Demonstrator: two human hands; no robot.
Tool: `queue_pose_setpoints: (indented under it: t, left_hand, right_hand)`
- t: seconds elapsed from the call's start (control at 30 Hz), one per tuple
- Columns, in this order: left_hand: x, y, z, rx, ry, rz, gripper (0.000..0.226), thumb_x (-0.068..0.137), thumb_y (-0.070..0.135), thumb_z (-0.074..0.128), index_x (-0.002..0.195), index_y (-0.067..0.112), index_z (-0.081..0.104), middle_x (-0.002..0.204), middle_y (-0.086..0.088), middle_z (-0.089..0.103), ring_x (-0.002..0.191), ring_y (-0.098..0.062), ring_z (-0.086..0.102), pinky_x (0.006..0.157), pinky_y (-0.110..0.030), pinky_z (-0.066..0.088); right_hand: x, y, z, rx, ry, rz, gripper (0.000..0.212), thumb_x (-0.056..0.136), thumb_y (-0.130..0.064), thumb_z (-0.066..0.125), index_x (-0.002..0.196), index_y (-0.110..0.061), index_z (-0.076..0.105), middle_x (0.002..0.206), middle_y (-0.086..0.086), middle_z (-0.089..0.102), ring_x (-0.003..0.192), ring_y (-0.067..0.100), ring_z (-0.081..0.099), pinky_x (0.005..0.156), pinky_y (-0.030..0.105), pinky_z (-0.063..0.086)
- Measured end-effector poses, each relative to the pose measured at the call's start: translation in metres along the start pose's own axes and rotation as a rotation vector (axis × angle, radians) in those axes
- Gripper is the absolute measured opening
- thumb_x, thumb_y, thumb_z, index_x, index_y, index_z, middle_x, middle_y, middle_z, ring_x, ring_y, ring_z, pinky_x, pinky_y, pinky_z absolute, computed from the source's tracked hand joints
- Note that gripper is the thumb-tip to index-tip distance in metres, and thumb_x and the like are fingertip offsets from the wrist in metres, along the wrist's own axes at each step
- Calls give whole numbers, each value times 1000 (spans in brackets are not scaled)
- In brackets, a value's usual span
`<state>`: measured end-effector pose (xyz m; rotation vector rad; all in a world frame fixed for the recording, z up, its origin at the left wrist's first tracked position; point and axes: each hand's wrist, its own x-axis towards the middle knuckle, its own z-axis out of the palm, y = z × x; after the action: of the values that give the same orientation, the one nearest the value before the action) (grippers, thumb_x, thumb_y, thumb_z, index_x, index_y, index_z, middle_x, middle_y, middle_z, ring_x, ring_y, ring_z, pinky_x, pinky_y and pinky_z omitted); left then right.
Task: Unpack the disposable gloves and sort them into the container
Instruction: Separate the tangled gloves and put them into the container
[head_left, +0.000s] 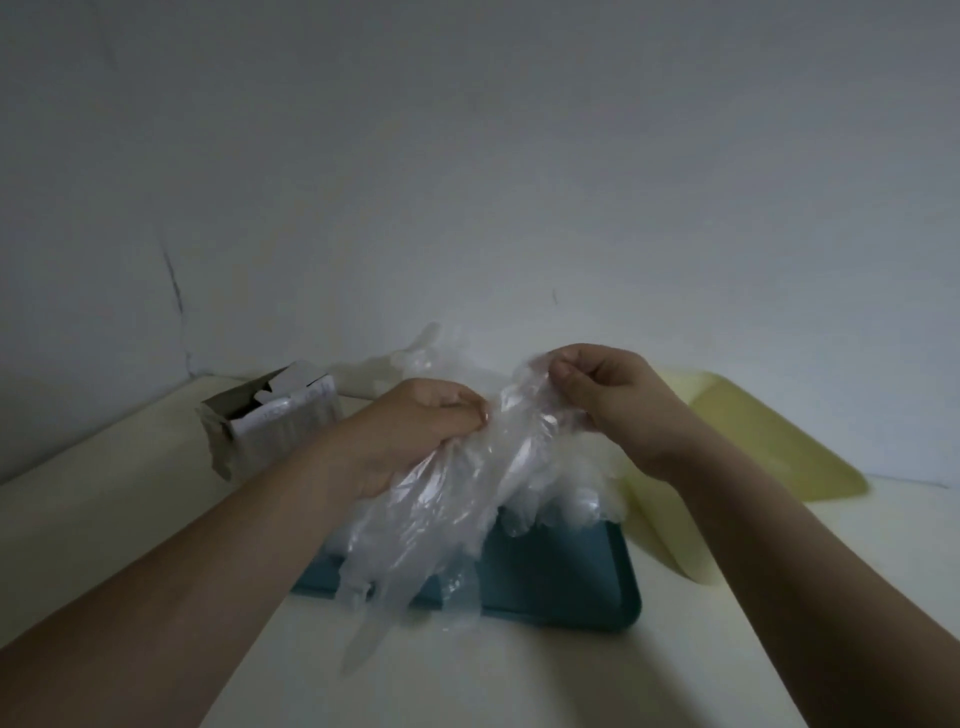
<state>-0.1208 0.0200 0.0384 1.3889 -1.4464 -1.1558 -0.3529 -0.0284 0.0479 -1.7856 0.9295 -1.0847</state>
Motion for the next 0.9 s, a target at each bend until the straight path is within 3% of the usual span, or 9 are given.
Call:
queue_pose_setpoints:
  t: [0.1,0.2,0.33,0.43,0.5,0.7,0.77,0.83,0.9]
  left_hand:
    - [4,-5,-10,123,97,-13,14,98,35,70,99,22,77,88,5,76,87,-14,69,81,-27,53]
    - [0,-5,-19,206,188,-22,19,98,42,69,105,25,73,96,7,72,94,-15,67,77,-28,51]
    - [-2,-2,-8,105,11,-57,32,90,56,73,112,33,68,108,16,68,102,-5,62,92,-27,48]
    - [6,-6,8,49,-1,-15,22,88,43,79,105,28,76,105,9,76,97,-8,69,78,-19,51]
    - [10,-10,13,71,54,22,3,92,27,78,93,25,78,93,8,77,88,-7,69,68,-14,50]
    - [9,-26,-14,94,138,-22,31,91,40,79,115,19,75,103,3,80,98,-17,75,91,-33,59]
    - [9,-29,-27,203,246,-19,21,94,37,76,101,16,73,90,4,74,85,-15,70,73,-22,55]
    - [9,-31,-34,380,323,-6,21,96,29,71,82,15,64,71,0,57,62,-15,51,46,-16,38]
    - [12,-37,-39,471,336,4,22,94,24,69,77,14,59,71,-8,48,59,-17,44,46,-21,32]
  right_hand:
    - [2,2,-8,-11,123,20,22,107,-14,55,113,-9,75,97,10,79,89,30,76,84,48,63]
    - [4,3,-15,10,197,35,20,106,-12,55,111,-8,74,98,12,79,94,36,75,84,49,64]
    - [4,-3,-1,39,142,25,22,107,-11,52,115,-4,72,100,17,77,91,38,74,82,48,63]
    - [1,2,20,39,100,23,24,107,-15,53,110,-12,76,98,25,72,81,37,68,83,51,59]
    - [-1,6,27,29,87,29,24,107,-19,53,107,-19,78,96,15,75,86,34,71,85,48,61]
    - [-3,3,-1,179,339,67,26,109,-6,44,106,-8,70,84,14,77,75,27,76,73,41,65]
    - [-3,-1,-15,205,411,51,28,109,-6,42,103,-10,68,73,11,73,61,24,71,66,41,64]
    - [-5,-8,-30,221,377,25,26,109,-8,44,102,-12,69,64,8,65,51,21,61,55,36,58]
    - [-11,-19,-38,140,203,66,25,109,-10,46,106,-11,71,68,7,65,55,21,54,53,30,47]
